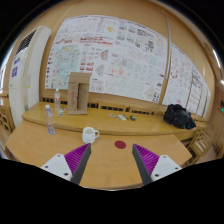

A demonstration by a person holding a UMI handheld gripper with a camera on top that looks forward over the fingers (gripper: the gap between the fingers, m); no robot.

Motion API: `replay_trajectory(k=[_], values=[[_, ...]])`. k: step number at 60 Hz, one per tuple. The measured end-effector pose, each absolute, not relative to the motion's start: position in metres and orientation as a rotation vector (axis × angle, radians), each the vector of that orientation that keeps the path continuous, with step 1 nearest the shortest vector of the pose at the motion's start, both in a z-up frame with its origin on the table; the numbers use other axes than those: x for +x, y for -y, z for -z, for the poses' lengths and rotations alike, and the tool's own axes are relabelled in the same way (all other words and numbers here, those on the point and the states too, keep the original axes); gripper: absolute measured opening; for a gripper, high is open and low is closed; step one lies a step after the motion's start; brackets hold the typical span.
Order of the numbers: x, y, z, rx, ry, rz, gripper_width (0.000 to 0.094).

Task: Pour water

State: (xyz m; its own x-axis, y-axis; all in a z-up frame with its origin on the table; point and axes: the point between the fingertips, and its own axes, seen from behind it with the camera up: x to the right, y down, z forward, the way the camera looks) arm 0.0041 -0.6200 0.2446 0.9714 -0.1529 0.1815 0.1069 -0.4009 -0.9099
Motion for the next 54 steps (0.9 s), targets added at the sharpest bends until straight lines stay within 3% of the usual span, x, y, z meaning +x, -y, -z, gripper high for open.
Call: replay_trajectory(k=[9,21,32,43,54], values=[[-0.007,0.621,-0.224,-1.990,-0.042,0.334,0.0852],[-0.063,0.622,-0.152,-2.045,-0.088,0.363,0.0851],[-0.162,0.605,-0.091,-2.102,-0.080,0.266,0.0851],[-0.274,0.530,-0.062,-2.109,-0.064,0.089,0.0851],[-0.348,0.403,-0.060,-2.009,0.010,0.007,0.0854]])
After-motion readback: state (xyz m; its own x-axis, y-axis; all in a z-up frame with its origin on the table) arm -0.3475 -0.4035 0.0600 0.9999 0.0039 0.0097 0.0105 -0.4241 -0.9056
